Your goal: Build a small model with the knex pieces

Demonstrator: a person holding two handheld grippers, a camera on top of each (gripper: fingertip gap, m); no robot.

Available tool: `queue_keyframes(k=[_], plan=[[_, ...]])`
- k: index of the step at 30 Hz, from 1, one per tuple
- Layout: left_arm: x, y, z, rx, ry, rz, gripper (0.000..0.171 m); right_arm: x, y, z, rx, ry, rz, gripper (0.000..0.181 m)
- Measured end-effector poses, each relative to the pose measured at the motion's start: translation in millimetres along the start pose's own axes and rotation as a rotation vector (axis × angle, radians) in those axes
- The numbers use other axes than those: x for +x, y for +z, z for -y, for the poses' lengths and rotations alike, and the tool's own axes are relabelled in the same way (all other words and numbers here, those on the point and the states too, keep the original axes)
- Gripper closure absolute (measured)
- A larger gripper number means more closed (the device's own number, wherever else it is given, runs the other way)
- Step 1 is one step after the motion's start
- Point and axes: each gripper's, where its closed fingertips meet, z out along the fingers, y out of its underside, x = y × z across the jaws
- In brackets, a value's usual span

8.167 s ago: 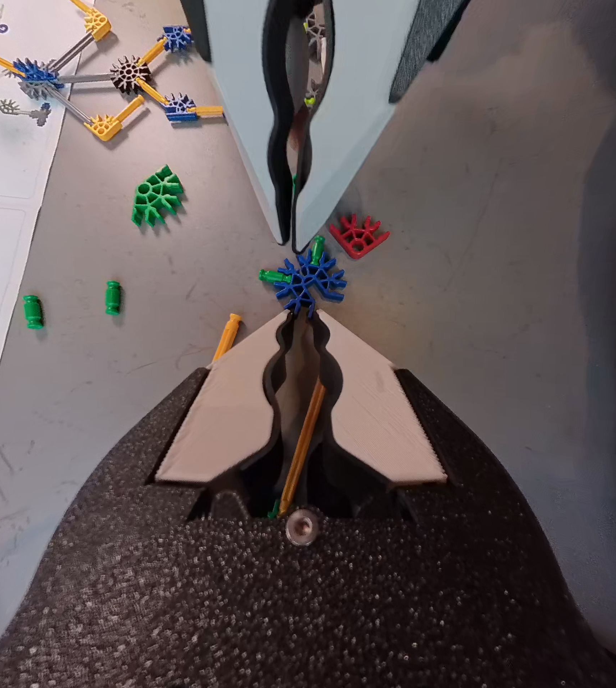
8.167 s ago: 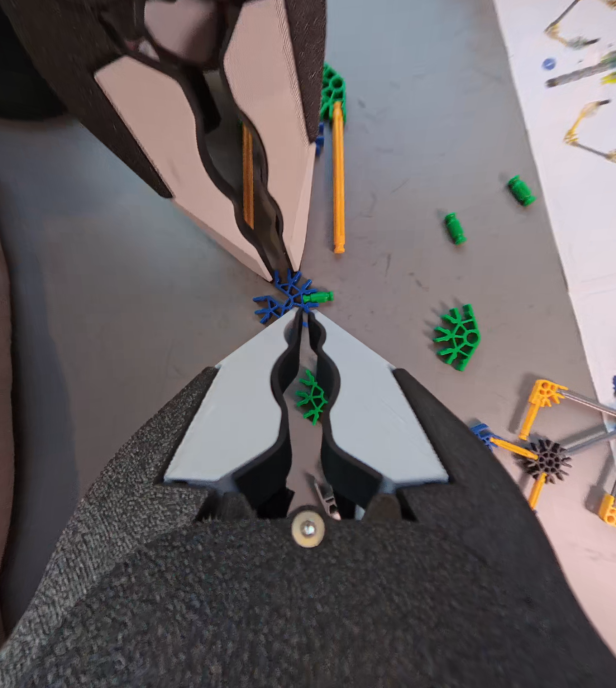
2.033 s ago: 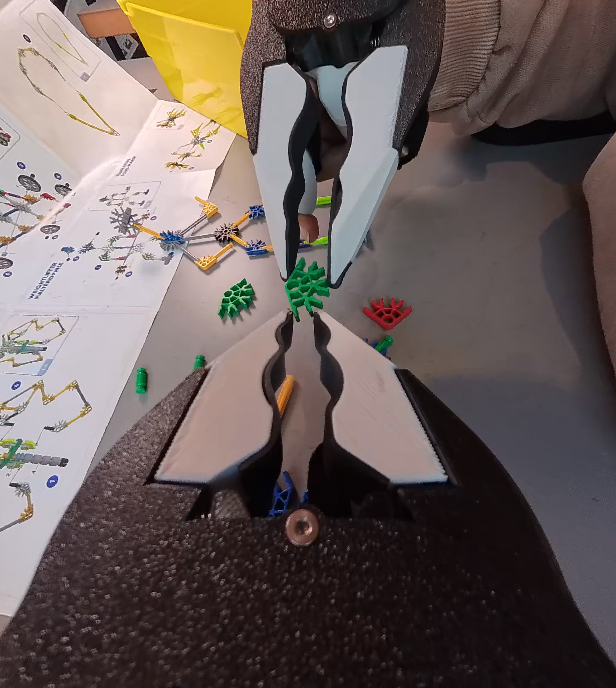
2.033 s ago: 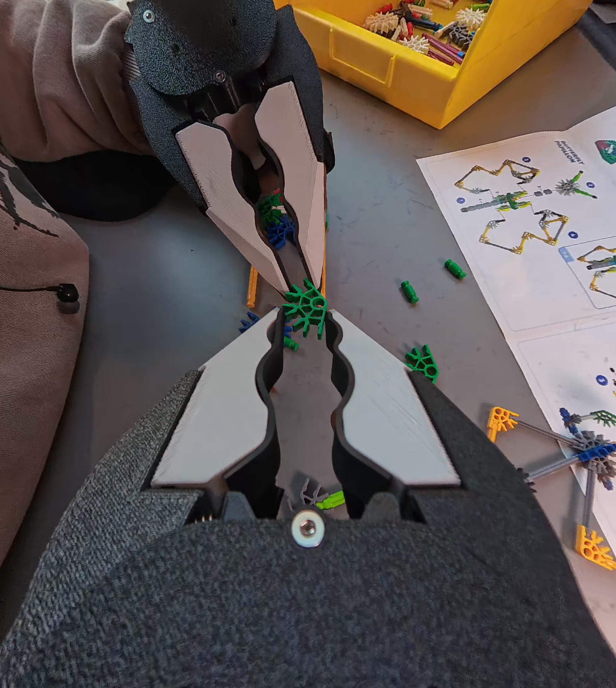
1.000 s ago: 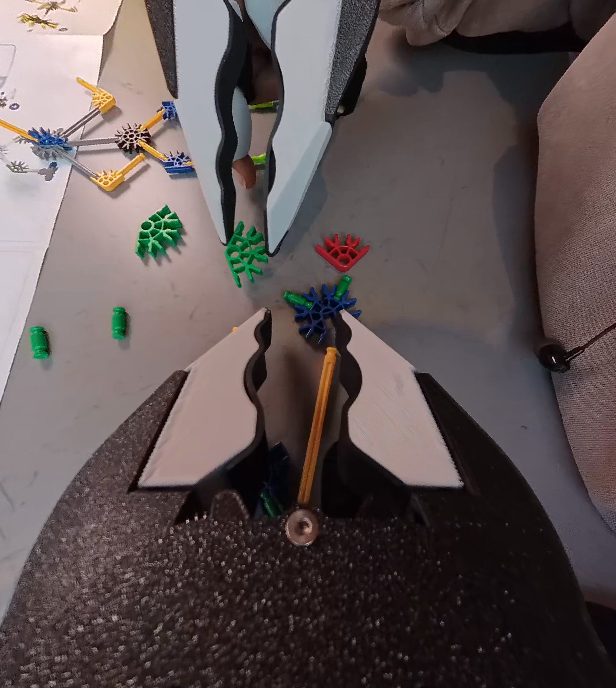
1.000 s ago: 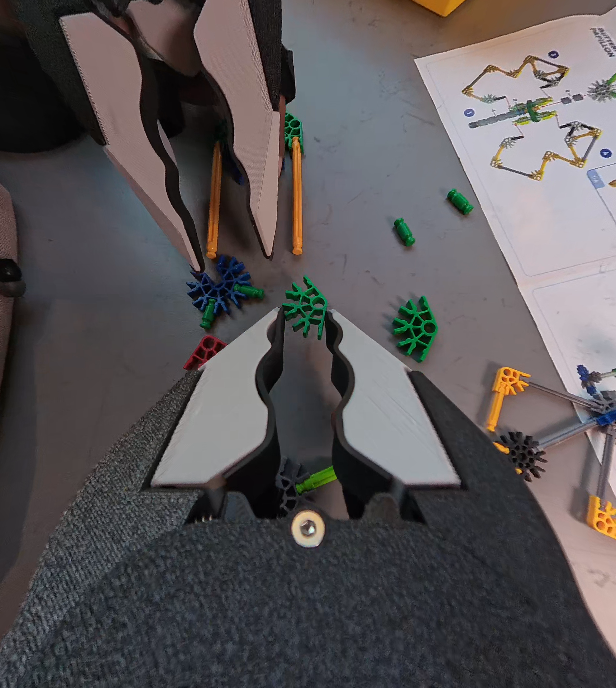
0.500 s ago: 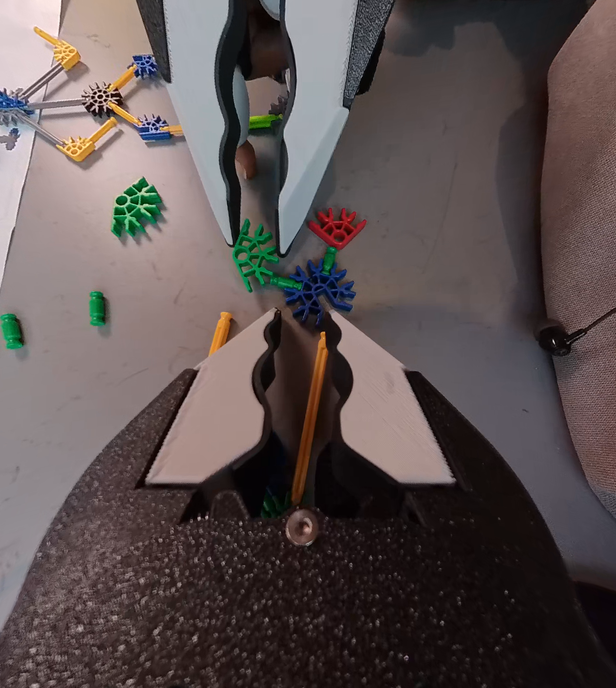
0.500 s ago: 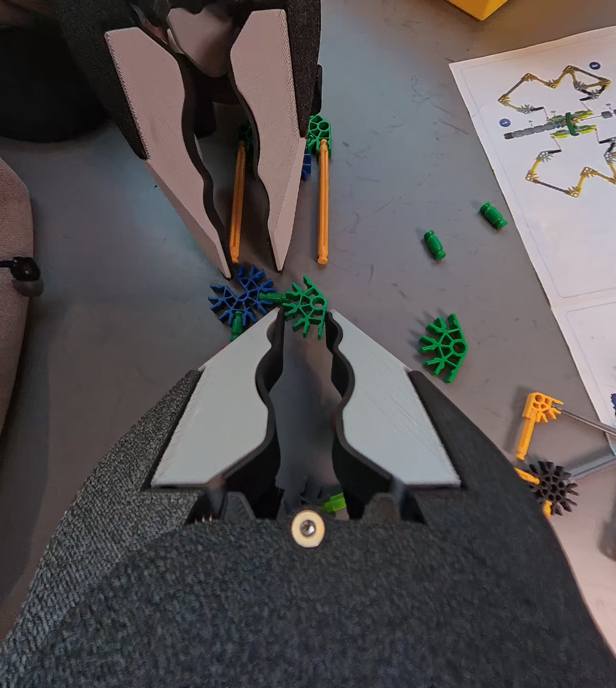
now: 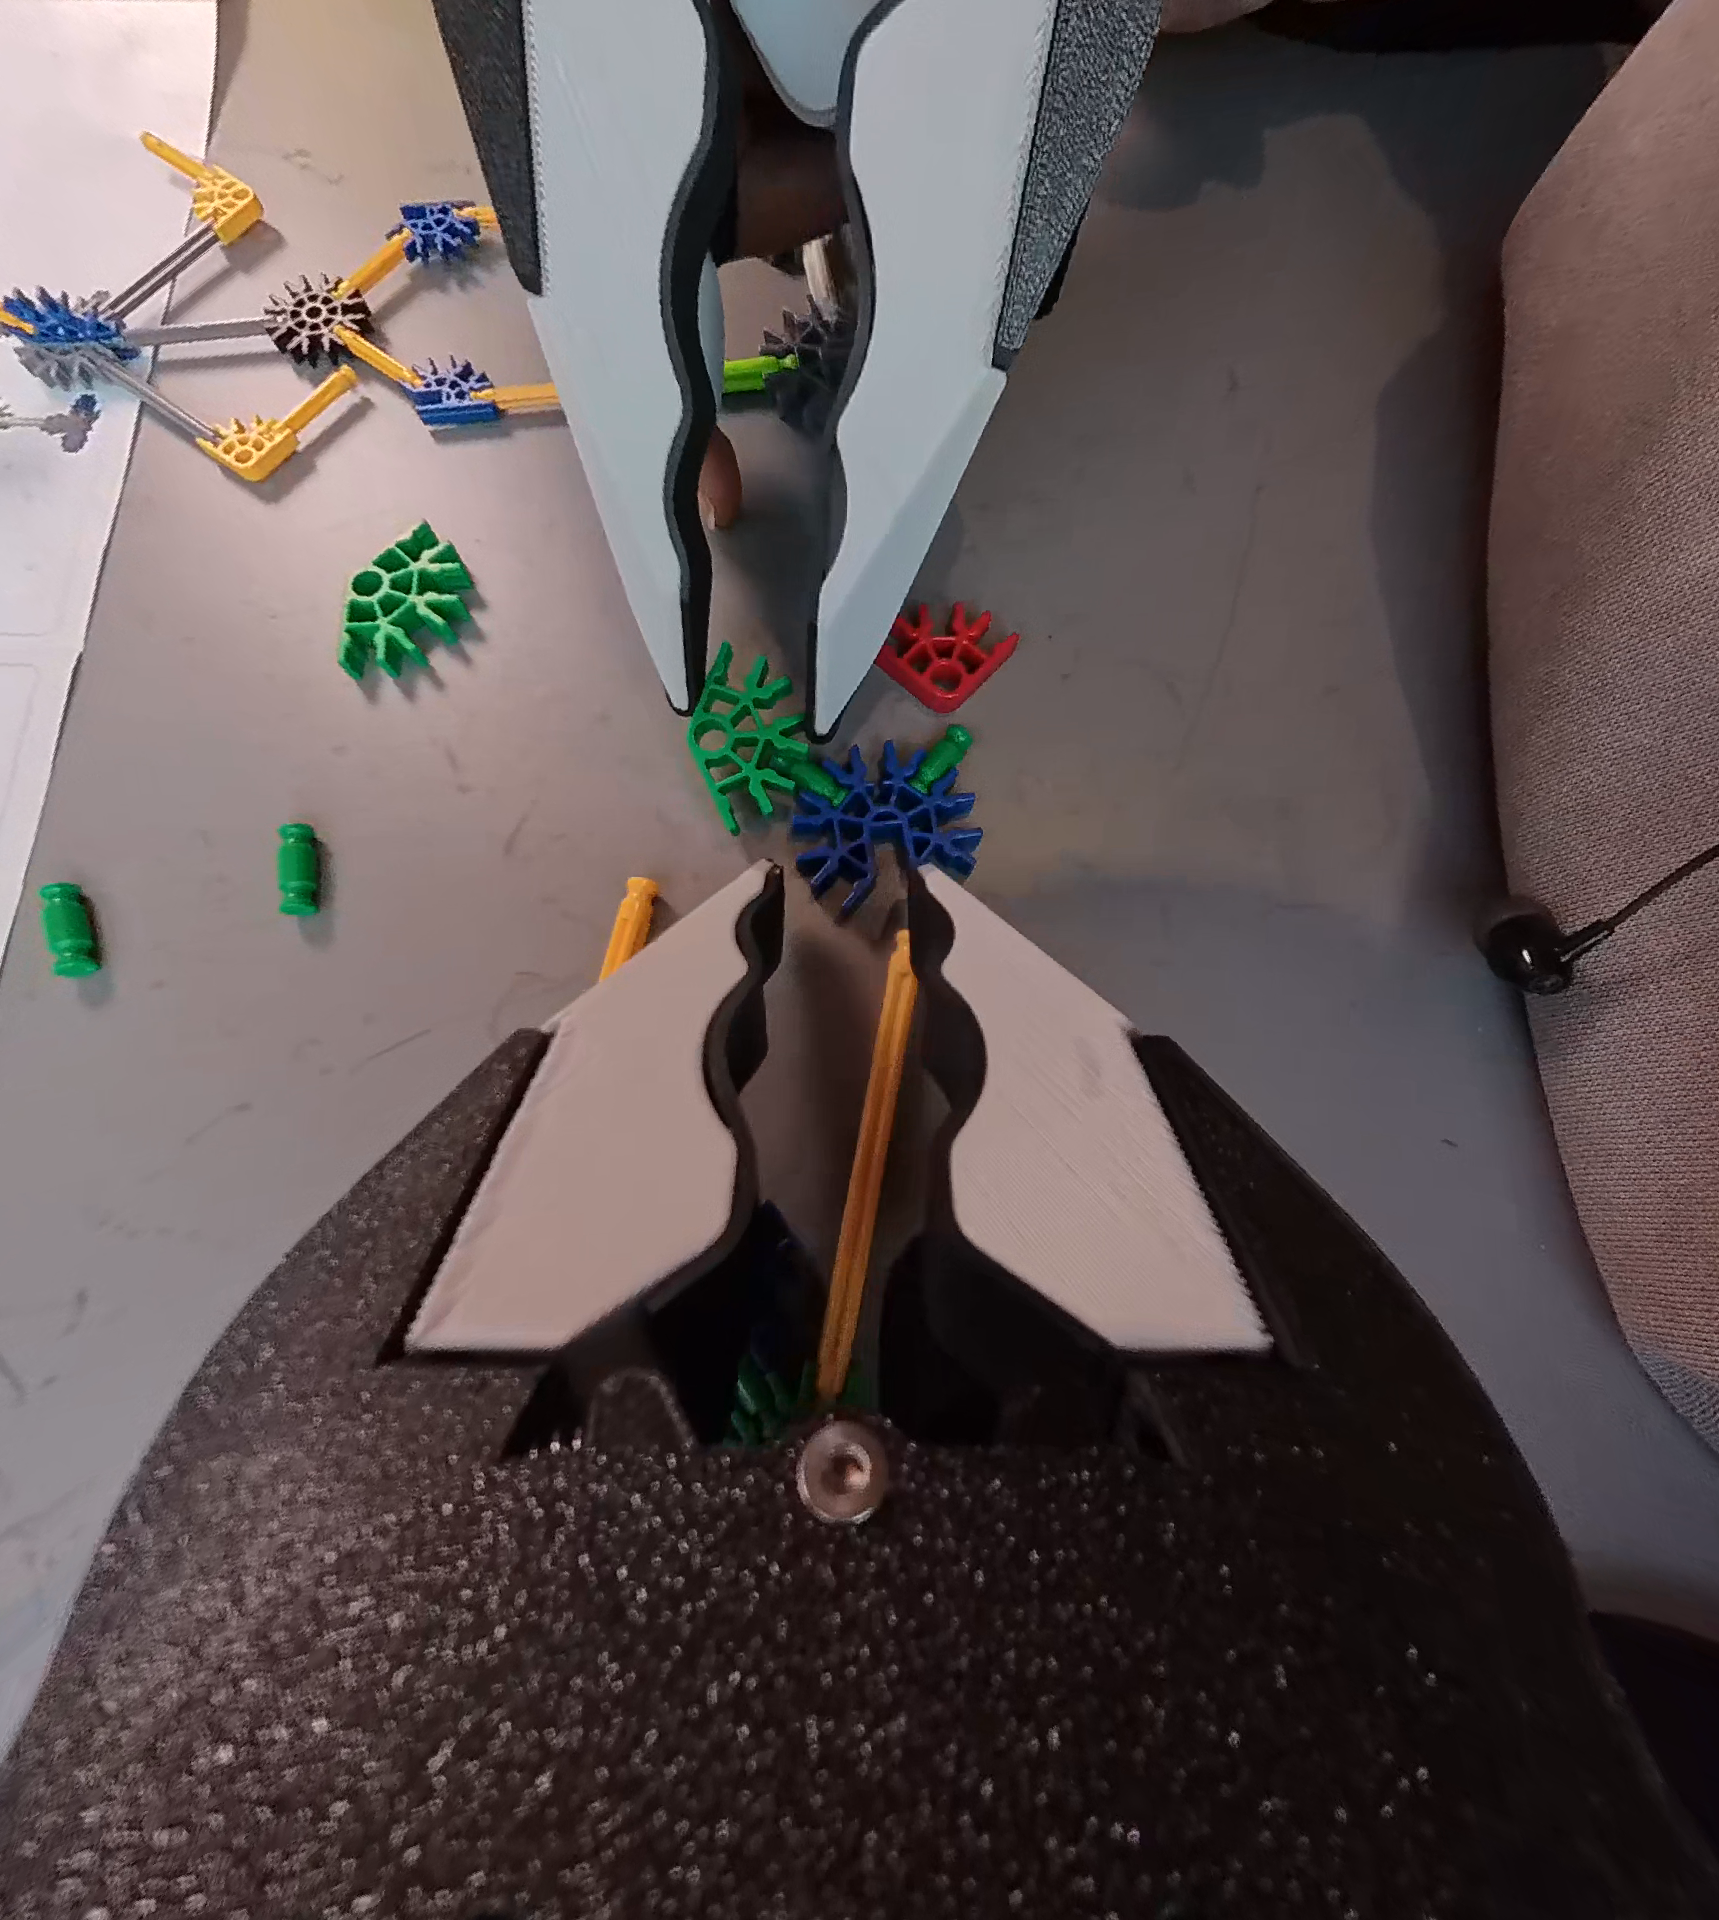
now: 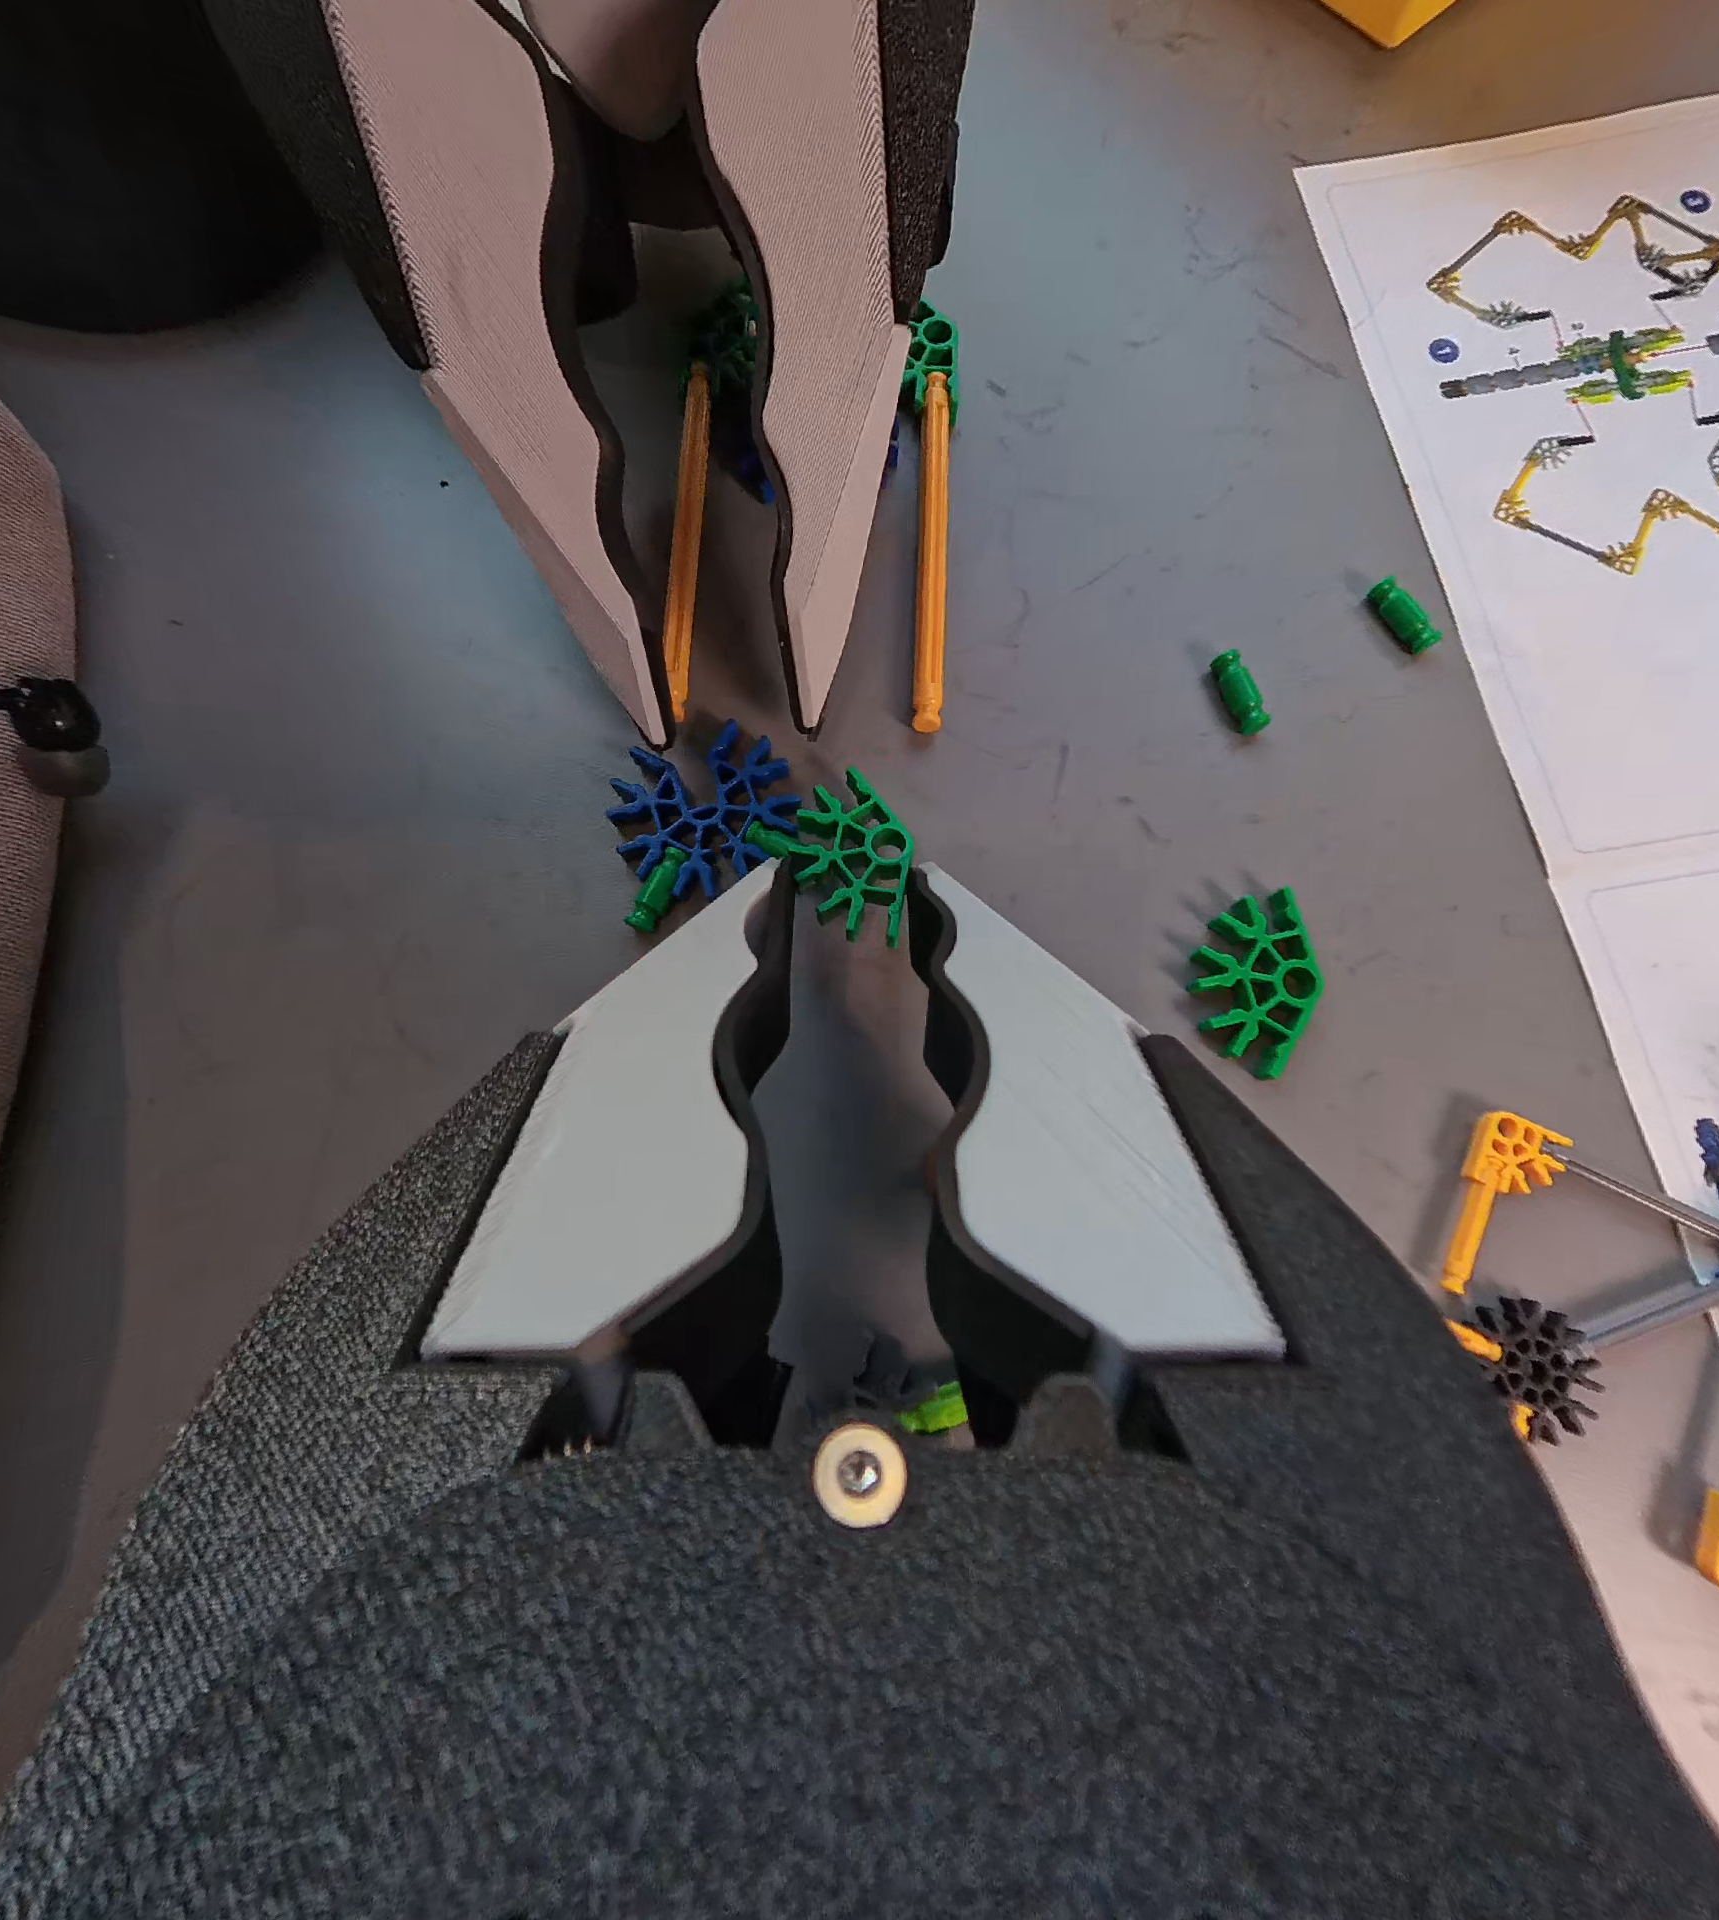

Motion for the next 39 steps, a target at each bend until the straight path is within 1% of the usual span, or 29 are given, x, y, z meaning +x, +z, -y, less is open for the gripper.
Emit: queue_keyframes(k=[5,15,21,25,27,28,30,33,36,39], plan=[[7,5,-4,-0.031,0.013,-0.026,0.145,1,0,-4,-0.03,-0.022,-0.02,0.161],[6,7,-4,-0.035,0.024,-0.008,0.147,2,1,-5,-0.065,-0.021,-0.049,0.159],[5,8,-2,-0.031,0.027,0.001,0.148,-1,-5,2,-0.018,0.055,0.035,0.158],[4,9,-2,-0.027,0.025,0.007,0.149,6,-6,5,-0.01,0.062,0.035,0.164],[3,9,-1,-0.025,0.024,0.011,0.151,11,-4,5,-0.013,0.09,0.053,0.164],[2,9,-2,-0.025,0.024,0.013,0.151,8,-4,5,-0.013,0.094,0.086,0.162],[1,9,-2,-0.023,0.023,0.019,0.153,4,-4,5,-0.027,0.073,0.134,0.158],[-2,8,-2,-0.019,0.022,0.033,0.155,4,-2,2,-0.059,0.012,0.127,0.157],[-3,8,-2,-0.018,0.017,0.034,0.155,4,-2,-2,-0.091,-0.002,0.114,0.158],[-4,7,-2,-0.02,0.021,0.039,0.155,3,-5,-2,-0.086,-0.009,0.116,0.158]])
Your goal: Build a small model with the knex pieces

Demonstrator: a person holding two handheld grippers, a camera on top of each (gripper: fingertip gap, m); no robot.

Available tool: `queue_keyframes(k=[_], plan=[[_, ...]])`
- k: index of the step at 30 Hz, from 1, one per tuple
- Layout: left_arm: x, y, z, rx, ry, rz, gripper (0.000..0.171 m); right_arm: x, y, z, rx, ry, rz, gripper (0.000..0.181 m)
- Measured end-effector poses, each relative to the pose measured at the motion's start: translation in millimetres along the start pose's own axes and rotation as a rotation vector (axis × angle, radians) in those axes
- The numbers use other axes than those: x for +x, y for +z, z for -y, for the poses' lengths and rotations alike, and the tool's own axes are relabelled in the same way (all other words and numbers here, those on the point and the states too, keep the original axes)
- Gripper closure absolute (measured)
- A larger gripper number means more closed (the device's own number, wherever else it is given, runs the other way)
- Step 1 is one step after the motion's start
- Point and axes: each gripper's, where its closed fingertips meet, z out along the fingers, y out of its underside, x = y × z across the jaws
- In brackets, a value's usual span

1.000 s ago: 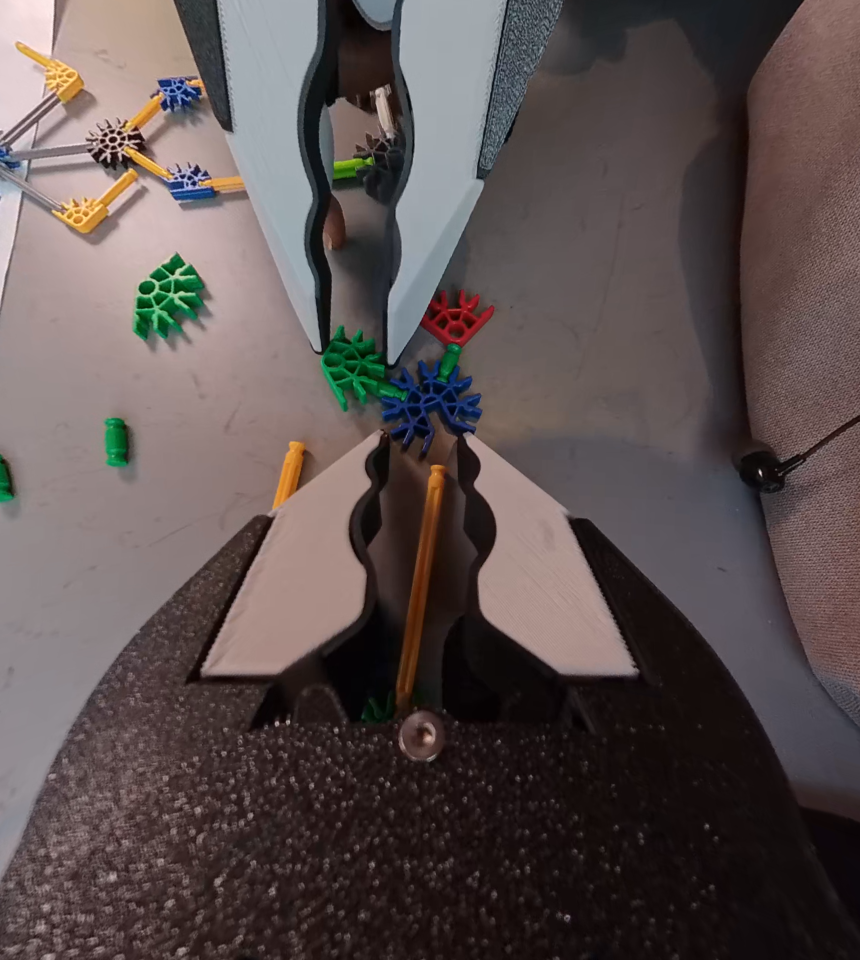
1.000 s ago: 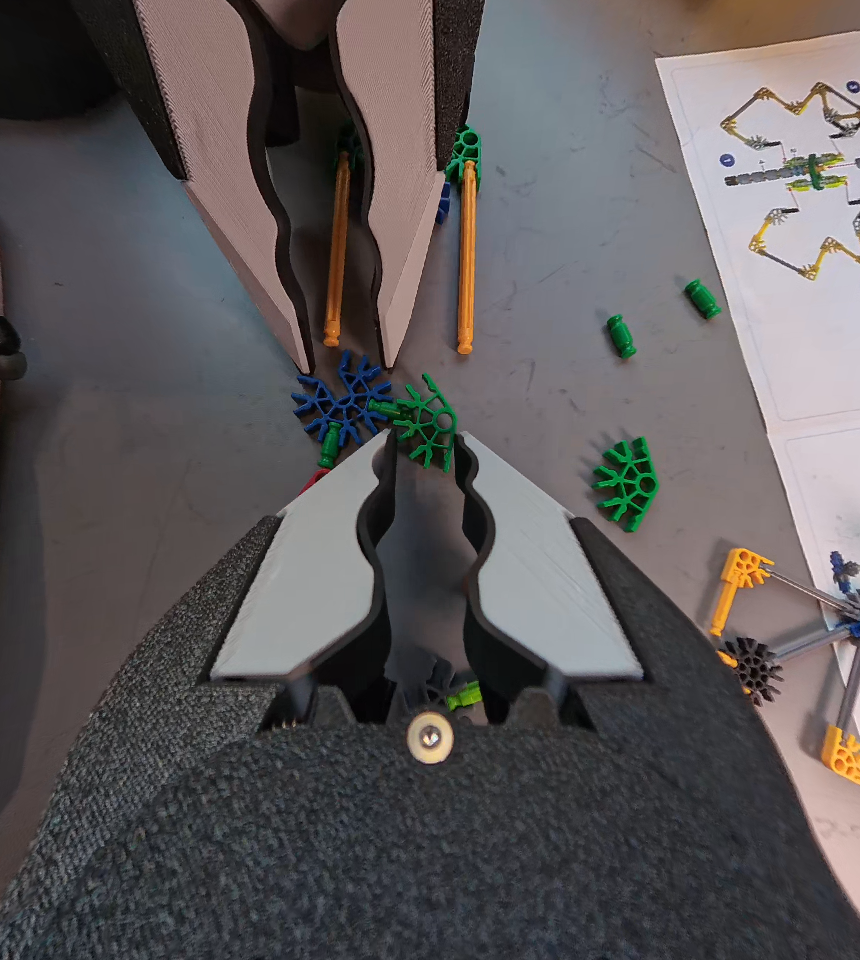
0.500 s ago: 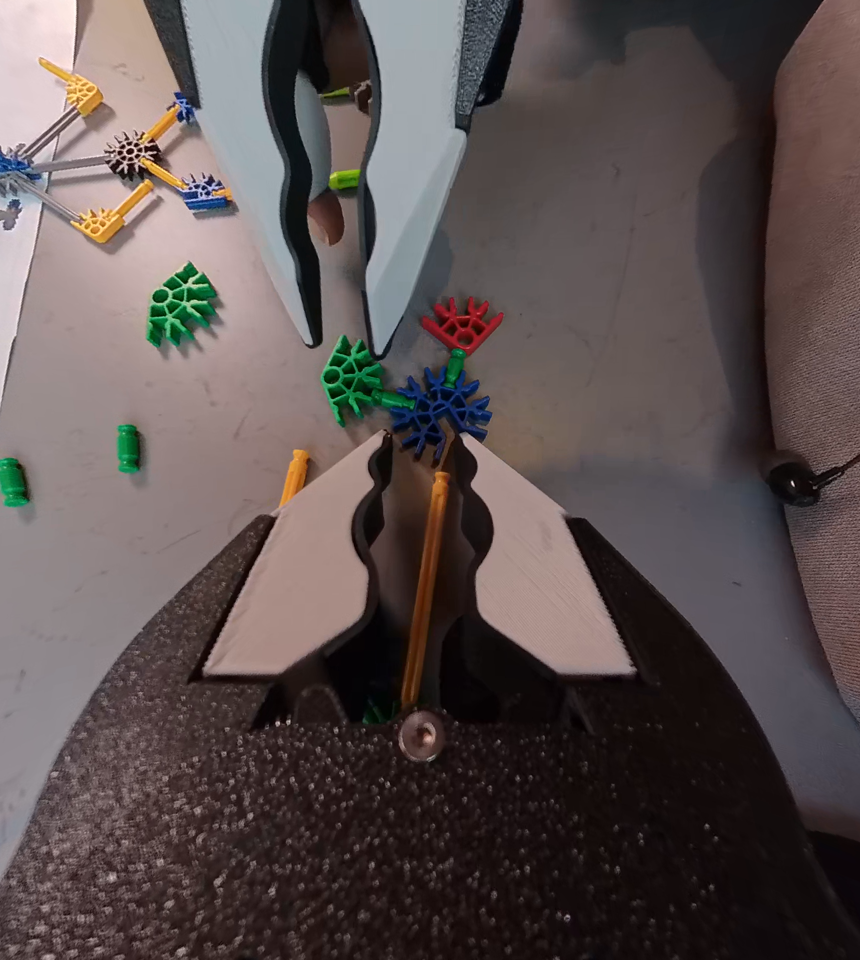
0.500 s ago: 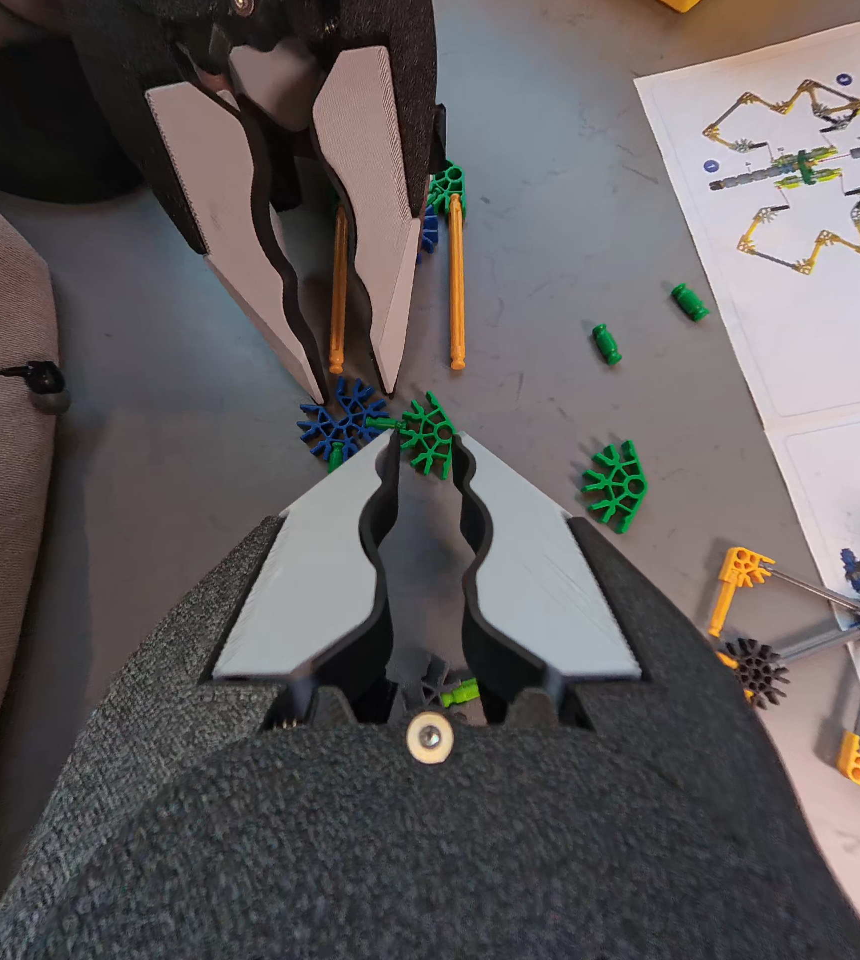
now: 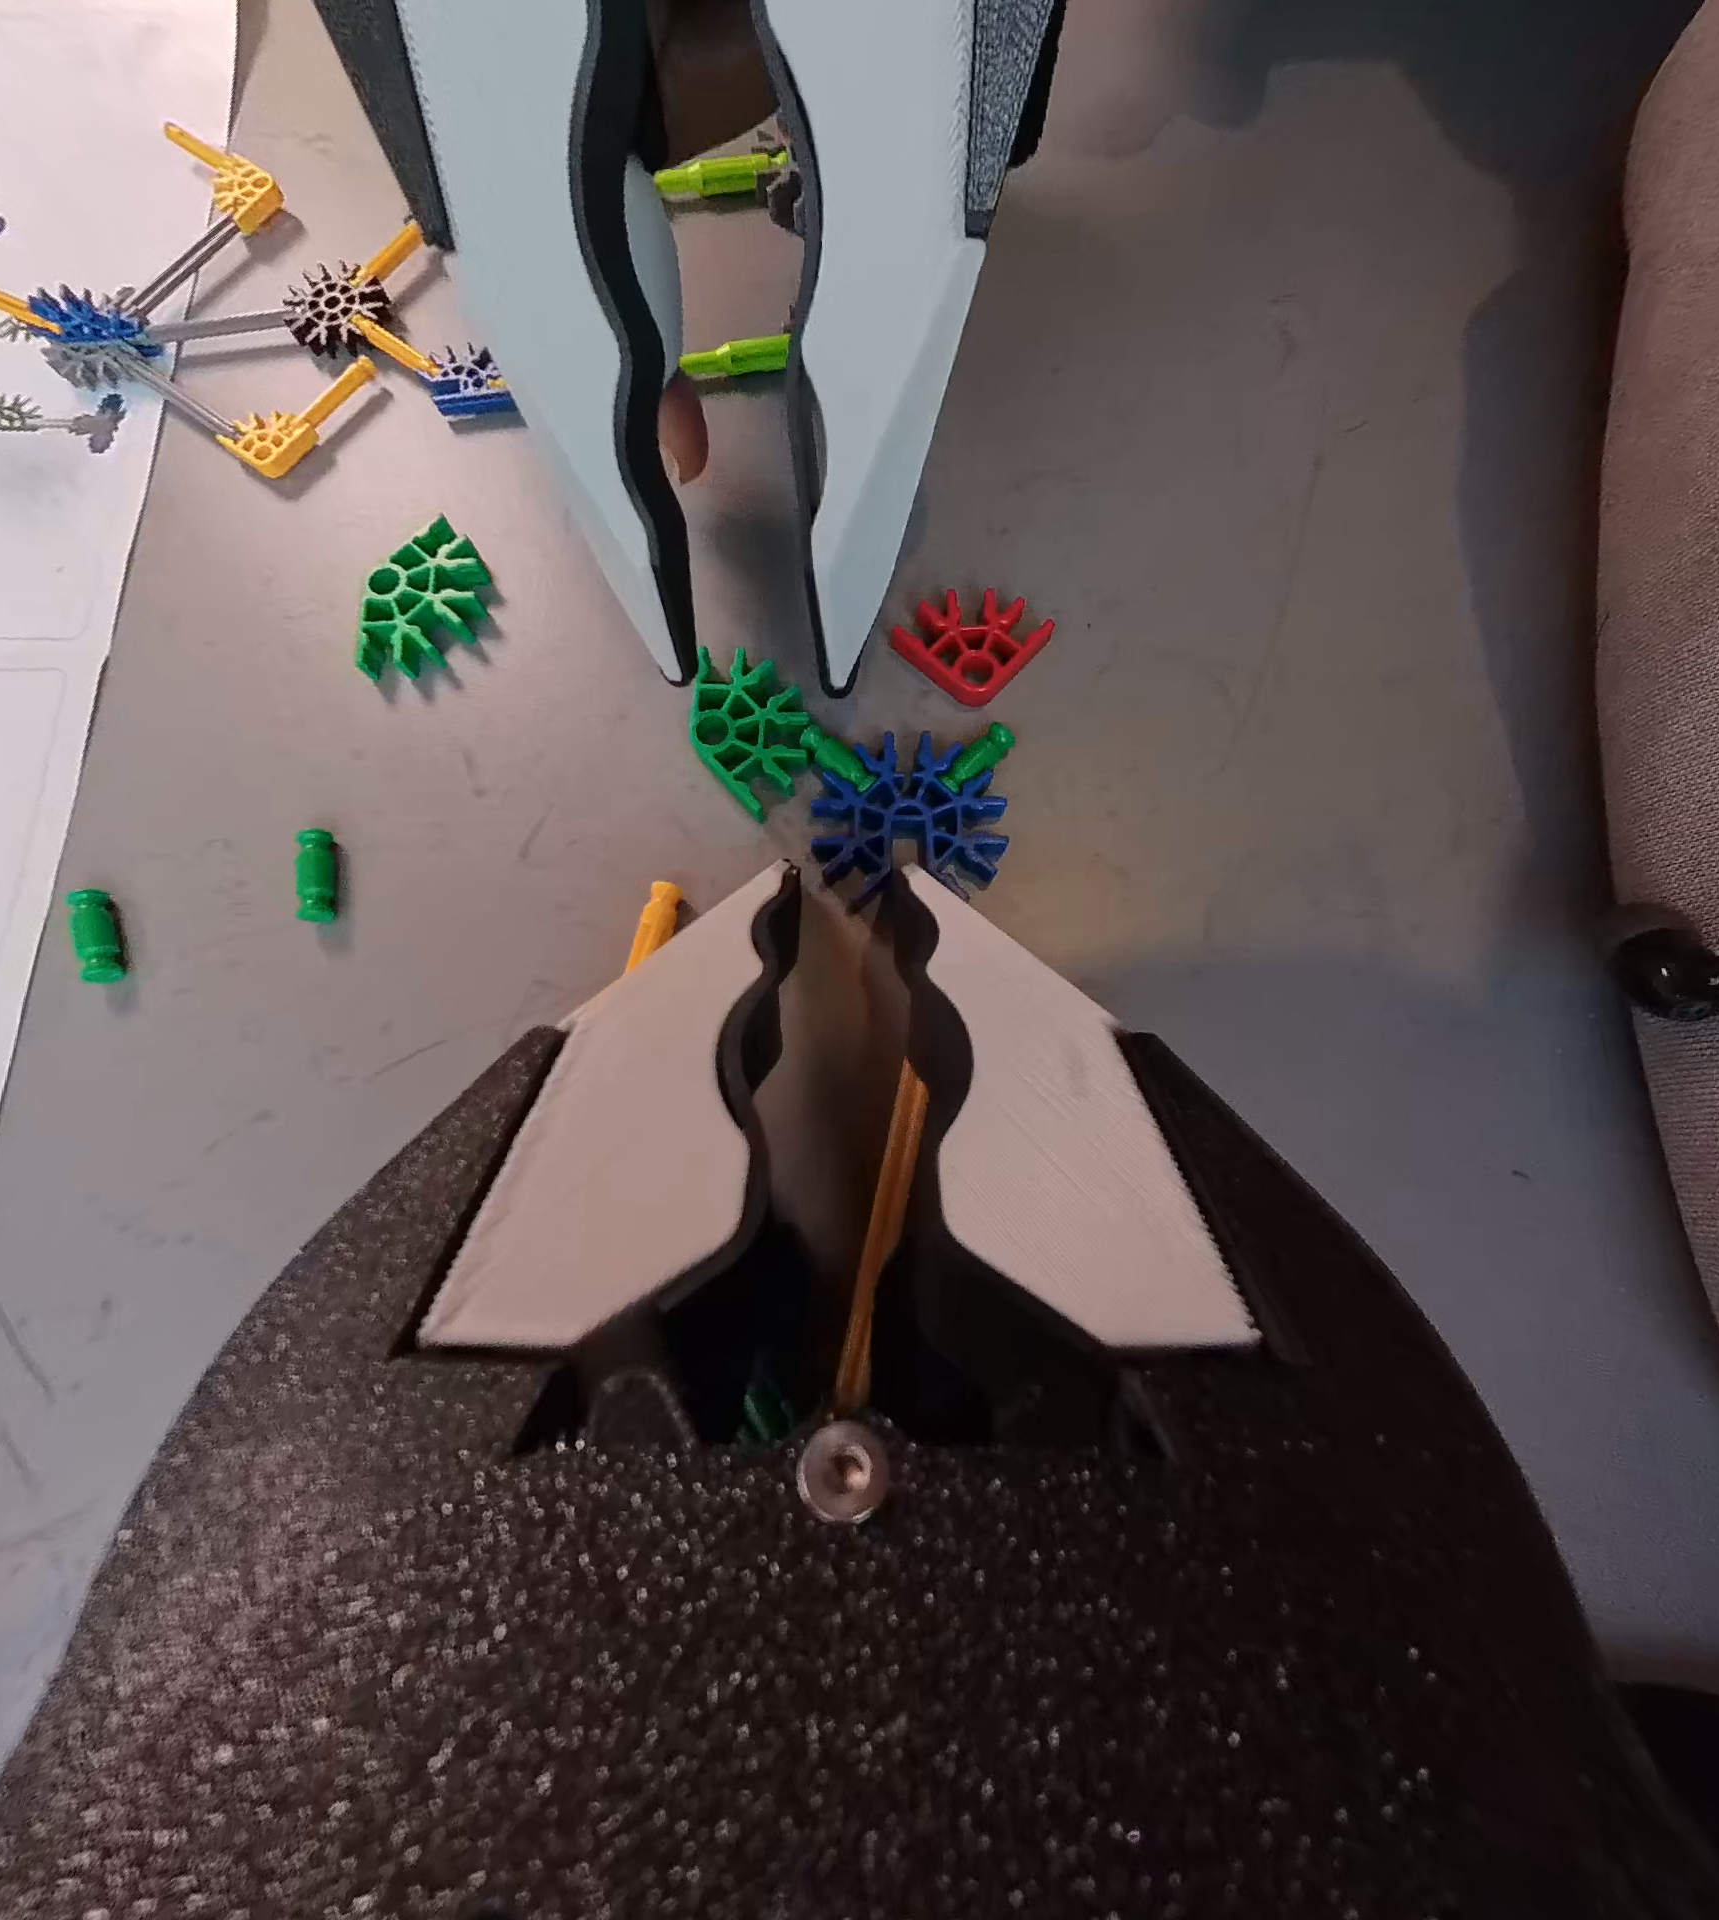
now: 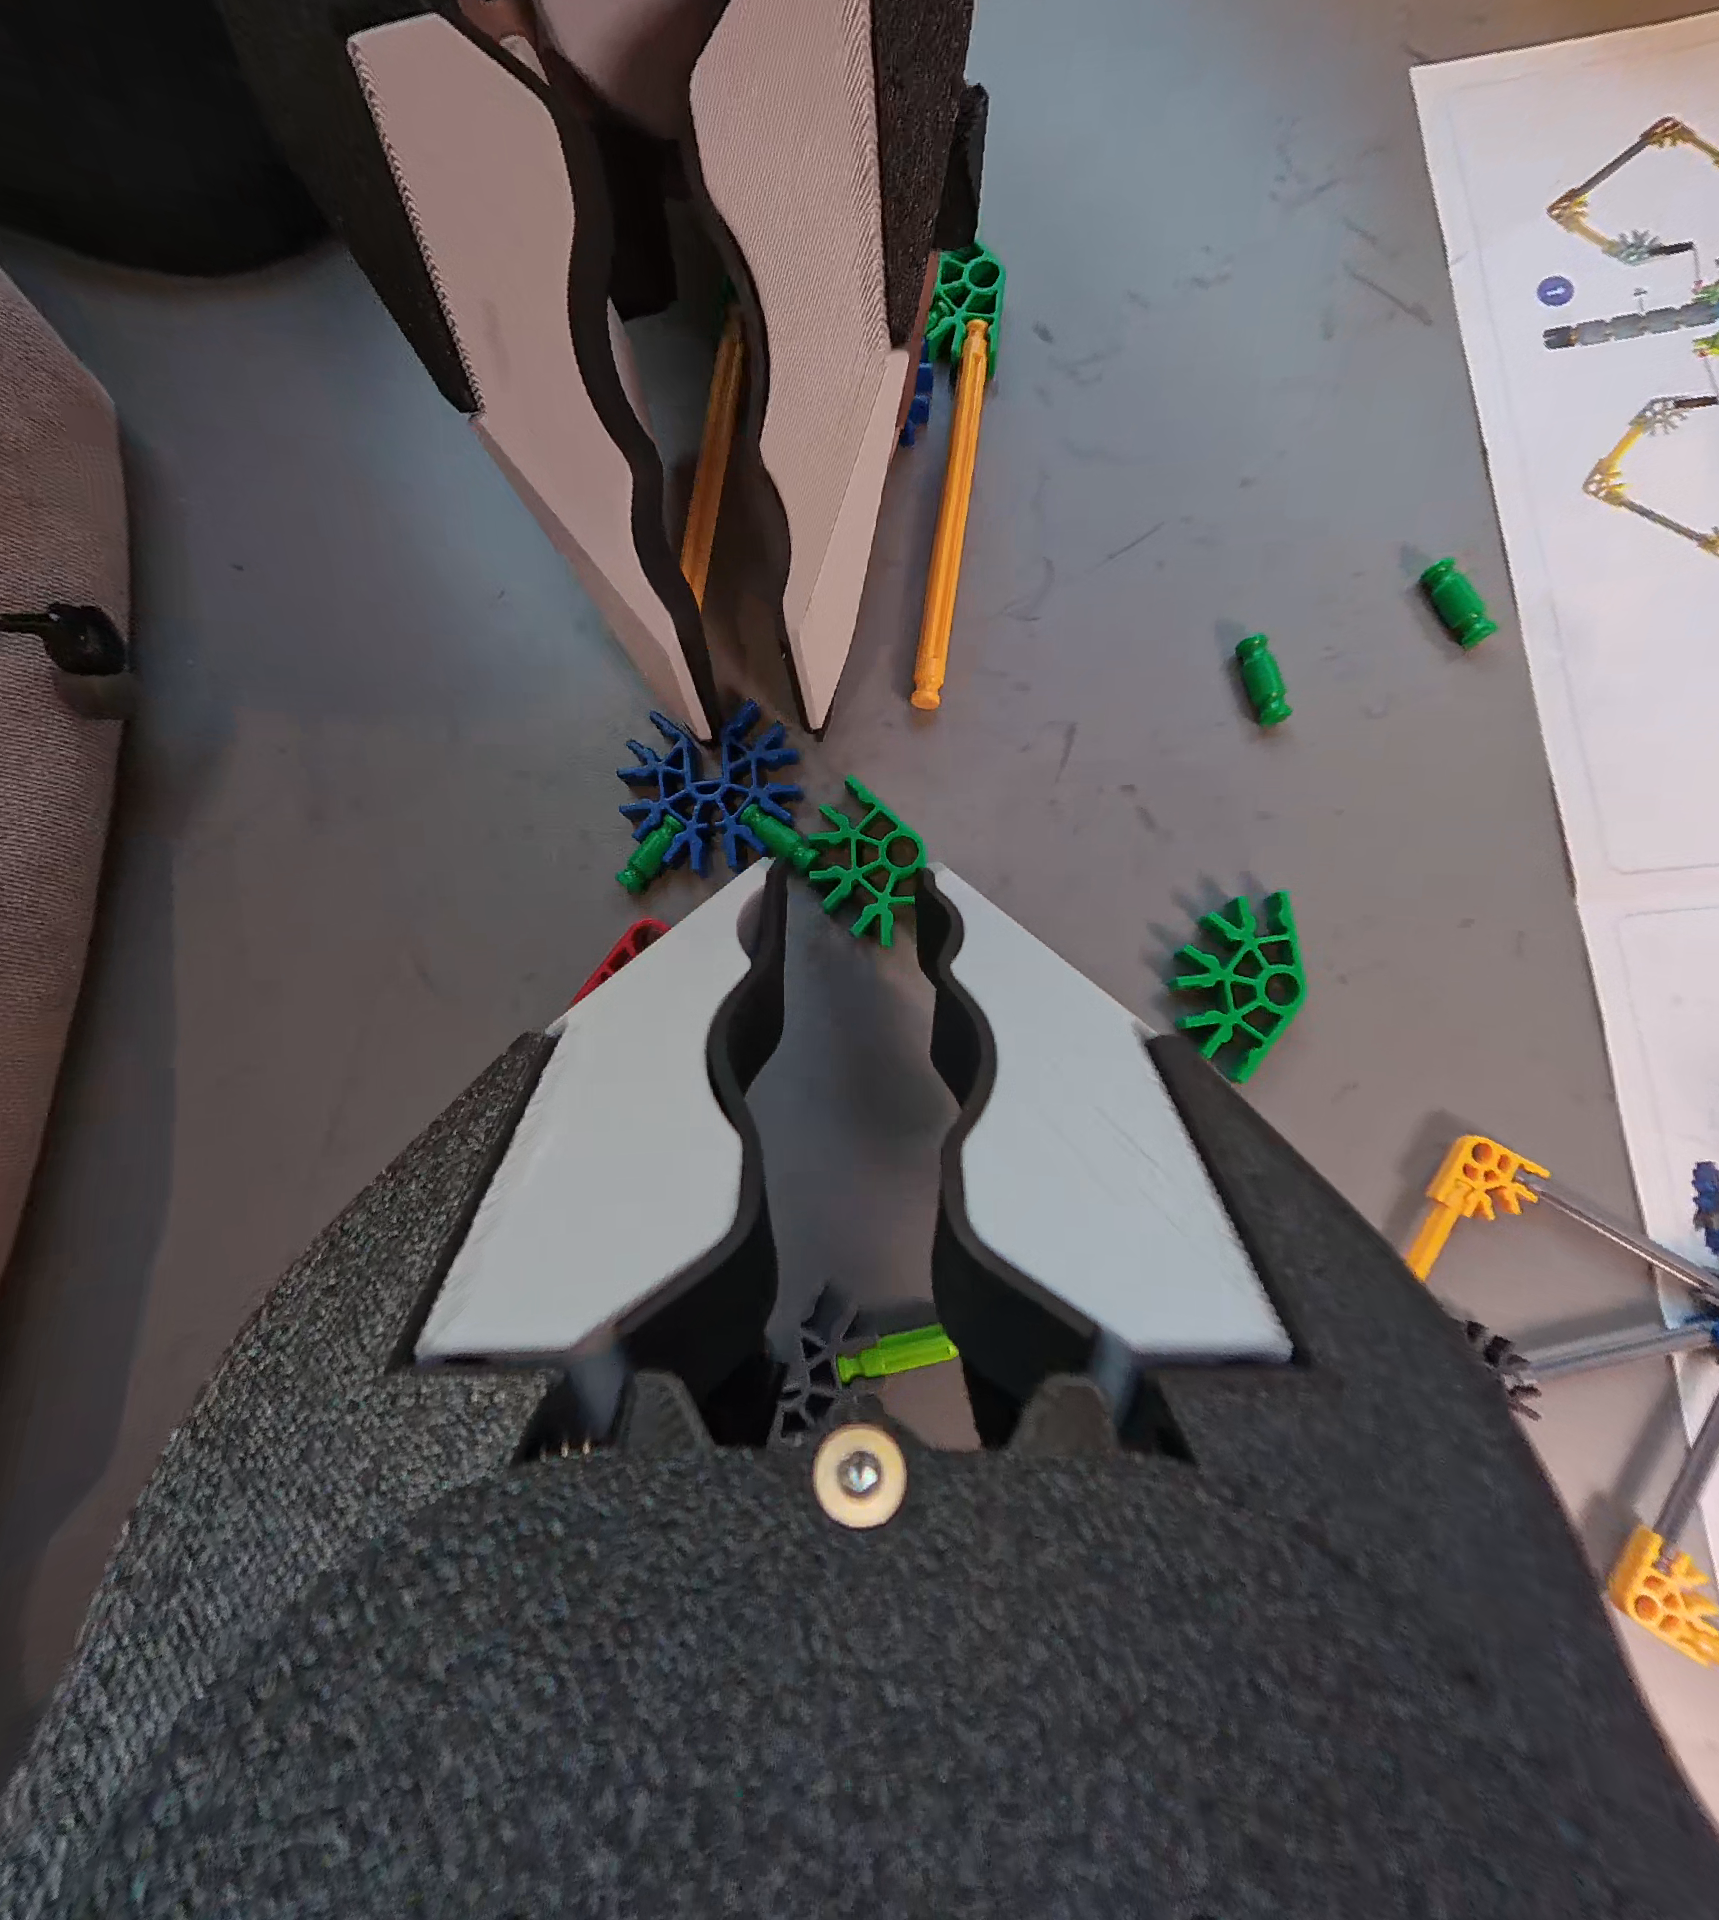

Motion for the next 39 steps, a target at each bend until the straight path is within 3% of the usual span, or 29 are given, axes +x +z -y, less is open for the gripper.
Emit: queue_keyframes(k=[6,9,13,17,24,28,33,39], plan=[[8,-8,4,0.025,-0.035,-0.071,0.131,3,-2,-3,-0.022,-0.063,0.007,0.143],[10,-1,3,-0.002,-0.002,-0.045,0.127,4,4,-10,-0.071,-0.067,-0.012,0.147],[9,3,3,-0.014,0.006,-0.021,0.128,2,0,-17,-0.133,-0.041,-0.049,0.159],[9,3,3,-0.02,0.015,-0.016,0.132,-9,-8,-24,-0.2,-0.033,-0.041,0.155],[8,2,2,-0.023,0.017,-0.006,0.137,5,-3,-8,-0.077,-0.068,-0.025,0.145],[6,1,1,-0.027,0.013,-0.001,0.139,2,-1,-15,-0.135,-0.041,-0.033,0.155],[9,1,0,-0.031,0.02,-0.019,0.139,-14,-11,-29,-0.204,-0.006,0.003,0.154],[7,-6,3,-0.007,0.009,-0.022,0.138,3,-13,-13,-0.107,-0.06,-0.049,0.148]])
